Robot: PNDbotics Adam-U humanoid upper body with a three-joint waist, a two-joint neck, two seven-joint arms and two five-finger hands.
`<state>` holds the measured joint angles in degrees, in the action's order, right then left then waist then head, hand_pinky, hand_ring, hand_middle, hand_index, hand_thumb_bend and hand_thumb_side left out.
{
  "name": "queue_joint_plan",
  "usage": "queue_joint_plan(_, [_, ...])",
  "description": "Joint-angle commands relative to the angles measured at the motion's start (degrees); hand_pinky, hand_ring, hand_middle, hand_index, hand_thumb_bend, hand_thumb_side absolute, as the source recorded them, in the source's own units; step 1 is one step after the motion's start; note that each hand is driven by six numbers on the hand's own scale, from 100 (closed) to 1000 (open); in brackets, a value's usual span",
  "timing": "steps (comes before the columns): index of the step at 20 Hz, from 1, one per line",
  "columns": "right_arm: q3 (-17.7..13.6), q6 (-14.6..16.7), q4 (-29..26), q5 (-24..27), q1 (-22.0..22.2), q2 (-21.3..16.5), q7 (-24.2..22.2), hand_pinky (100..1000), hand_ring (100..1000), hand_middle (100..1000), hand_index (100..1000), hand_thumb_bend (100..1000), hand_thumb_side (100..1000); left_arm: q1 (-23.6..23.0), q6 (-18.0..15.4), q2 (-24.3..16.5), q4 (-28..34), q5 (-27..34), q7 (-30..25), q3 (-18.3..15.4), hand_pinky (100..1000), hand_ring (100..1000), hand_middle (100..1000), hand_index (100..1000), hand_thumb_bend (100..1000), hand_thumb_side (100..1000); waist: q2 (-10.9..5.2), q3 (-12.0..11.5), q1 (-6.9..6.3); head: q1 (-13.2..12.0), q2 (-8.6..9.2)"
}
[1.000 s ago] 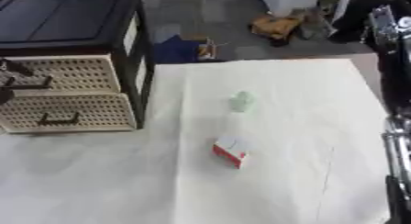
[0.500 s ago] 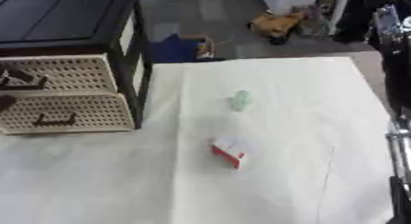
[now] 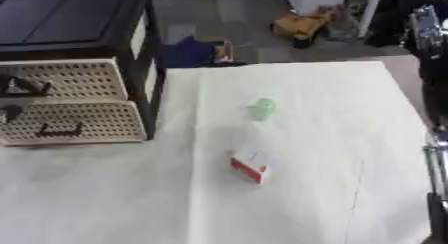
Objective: Pick up objects from table and place into drawer.
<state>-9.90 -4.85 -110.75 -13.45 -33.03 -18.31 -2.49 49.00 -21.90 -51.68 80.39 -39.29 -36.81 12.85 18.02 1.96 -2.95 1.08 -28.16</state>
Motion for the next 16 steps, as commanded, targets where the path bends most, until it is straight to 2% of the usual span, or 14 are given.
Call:
queue_joint_plan(1, [-0.48, -0.04, -0.4, 0.35, -0.94, -1.3, 0.16, 629, 555, 545, 873, 141, 1000, 1.2, 0.41, -1.0, -0.32, -1.34, 1.33, -0.72, 100, 100, 100, 957, 126, 1000, -0.99, -0.03, 0.01, -0.16, 0.61])
queue_joint_plan(11, [-0.59, -0.13, -0.39, 0.39, -0.84, -1.25, 0.2, 629, 555, 544, 873, 141, 1000, 1.38, 0.69, -0.75, -1.55, -2.37, 2.53, -0.95, 100, 100, 100, 956, 113, 1000, -0.96, -0.15, 0.05, -0.18, 0.76])
queue_joint_plan(16, [-0.67, -0.16, -0.4, 0.41, -0.72, -1.19, 0.25, 629, 556, 544, 874, 140, 1000, 1.35, 0.73, -0.82, -2.14, -4.48, 3.22, -1.13, 100, 100, 100, 920, 138, 1000, -1.09, -0.24, 0.1, -0.11, 0.69])
